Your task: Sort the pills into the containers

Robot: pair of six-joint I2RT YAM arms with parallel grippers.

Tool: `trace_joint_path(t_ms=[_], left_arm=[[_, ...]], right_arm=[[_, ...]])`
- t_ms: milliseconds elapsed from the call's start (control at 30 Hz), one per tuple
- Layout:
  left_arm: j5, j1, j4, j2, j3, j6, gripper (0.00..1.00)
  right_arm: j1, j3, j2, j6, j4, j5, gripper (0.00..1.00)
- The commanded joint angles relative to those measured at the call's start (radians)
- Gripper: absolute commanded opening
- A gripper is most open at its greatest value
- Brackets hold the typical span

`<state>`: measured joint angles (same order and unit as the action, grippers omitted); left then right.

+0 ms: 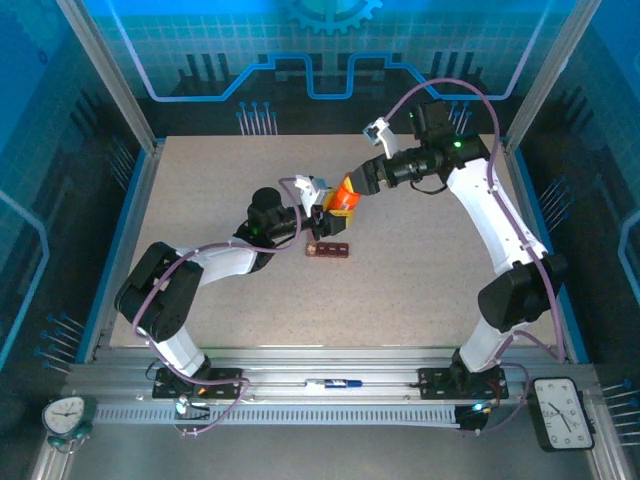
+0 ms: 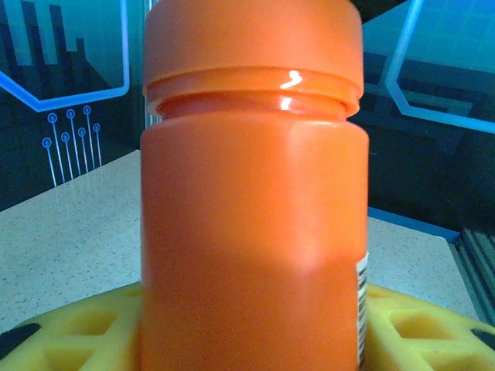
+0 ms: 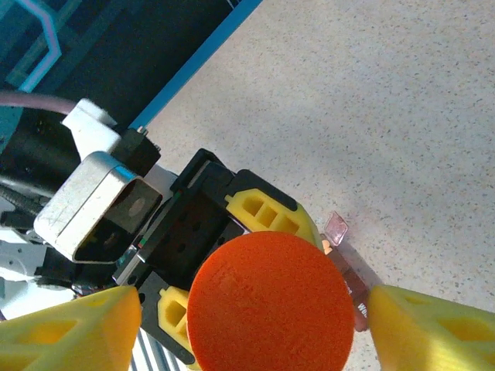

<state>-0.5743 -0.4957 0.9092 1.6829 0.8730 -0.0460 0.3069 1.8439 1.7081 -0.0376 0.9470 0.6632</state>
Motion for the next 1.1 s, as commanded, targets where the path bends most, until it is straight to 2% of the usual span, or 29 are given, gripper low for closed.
trace_joint_path(t_ms=[0, 367, 667, 1067], left_arm=[[-0.029, 0.001, 0.011, -0.040, 0.028, 0.015, 0.20], [-0.024, 0.001, 0.011, -0.041, 0.031, 0.016, 0.20], [-0.013, 0.000, 0.015, -0.040, 0.031, 0.017, 0.20], [-0.013, 0.018, 0.054, -0.040, 0.025, -0.012, 0.20]], right_arm=[[0.011, 0.028, 0.017, -0.025, 0.038, 0.027, 0.72], [0.016, 0.015, 0.034, -0.013, 0.029, 0.024, 0.57], [0.021, -0.007, 0.029, 0.002, 0.010, 0.020, 0.38], [0.010, -0.136, -0.081, 0.000, -0.118, -0.023, 0.34]])
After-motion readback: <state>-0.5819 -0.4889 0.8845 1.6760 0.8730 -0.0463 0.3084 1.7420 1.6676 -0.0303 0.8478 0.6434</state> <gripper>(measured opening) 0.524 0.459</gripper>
